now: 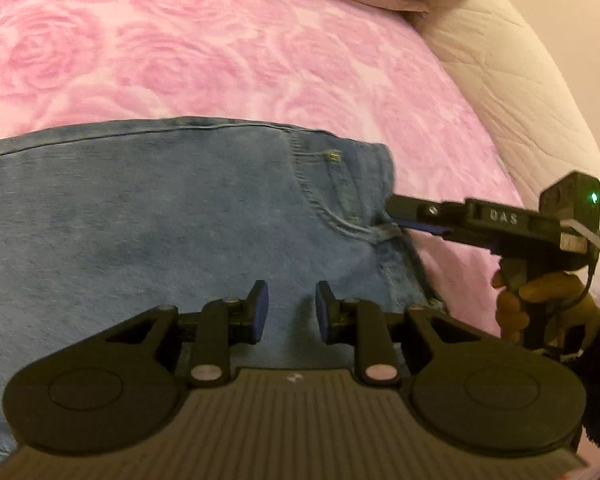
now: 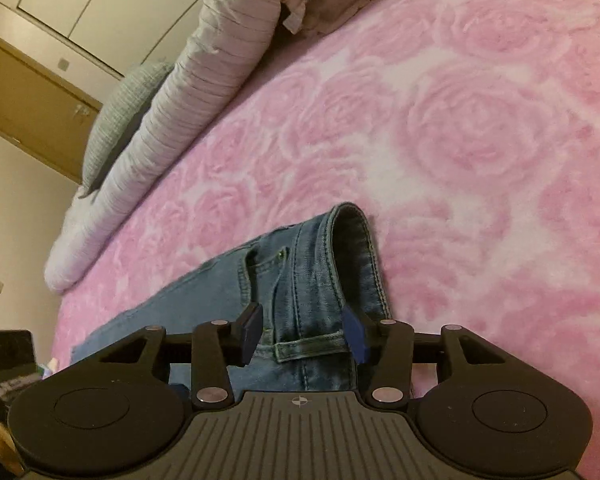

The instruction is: Fold clothes

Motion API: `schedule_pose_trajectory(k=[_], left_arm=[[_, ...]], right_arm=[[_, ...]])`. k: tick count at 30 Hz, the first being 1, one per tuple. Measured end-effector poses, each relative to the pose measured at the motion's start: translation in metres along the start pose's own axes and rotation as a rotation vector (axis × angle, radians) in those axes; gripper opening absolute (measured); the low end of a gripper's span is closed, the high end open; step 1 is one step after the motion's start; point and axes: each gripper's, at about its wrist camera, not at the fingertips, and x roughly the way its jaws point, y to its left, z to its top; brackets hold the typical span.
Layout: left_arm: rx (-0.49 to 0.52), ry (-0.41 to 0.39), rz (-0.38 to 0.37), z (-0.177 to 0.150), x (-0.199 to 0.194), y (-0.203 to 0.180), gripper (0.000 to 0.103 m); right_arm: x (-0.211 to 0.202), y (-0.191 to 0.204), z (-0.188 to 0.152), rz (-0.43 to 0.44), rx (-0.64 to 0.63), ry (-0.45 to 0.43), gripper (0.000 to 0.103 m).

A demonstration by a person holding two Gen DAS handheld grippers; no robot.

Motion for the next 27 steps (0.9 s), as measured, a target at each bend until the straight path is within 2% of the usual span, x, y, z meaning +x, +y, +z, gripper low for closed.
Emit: schedule_pose_trajectory(k=[3,4,6,9,11,16,20,22,23,27], left_arm=[[-0.025,0.006,0.002,0.001,0.002,0.007,0.02],[-0.034,0.01,-0.002,0.002,0.004,0.009,0.02],[-0.027,0.014,-0.005,-0.001,0.004,0.007,0.02],[-0.014,0.026,-0.011,-0.004,0.007,0.003,0.02],[-0.01,0.035,-0.009,-0.005,0.009,0.001,0.02],[-0.013,0.046,0.002,-0.004,0.013,0.0,0.02],[-0.002,0.042,0.018,-0.001,0.012,0.0,0.02],[-0.009,0.038,0.018,0.0,0.013,0.001,0.02],[-0.012,0.036,0.018,0.001,0.013,0.002,0.02],[-0.009,0.023,0.018,0.004,0.012,0.002,0.02]], right_arm=[[0.006,-0.011,0.0,0.013,0.033,0.012,0.045],[0.006,-0.014,0.001,0.018,0.041,0.016,0.028],[0.0,-0.018,0.002,0.009,0.048,0.015,0.018],[-0.009,-0.025,0.005,0.011,0.055,-0.017,0.021],[-0.01,-0.027,0.008,0.074,0.063,-0.003,0.023],[0.006,-0.02,0.012,0.028,-0.002,0.043,0.027],[0.004,-0.025,0.013,0.041,0.035,-0.004,0.028],[0.001,-0.025,0.013,0.053,0.042,-0.027,0.047],[0.0,-0.025,0.013,0.062,0.044,-0.033,0.051],[0.003,-0.018,0.013,0.045,-0.001,-0.018,0.053]])
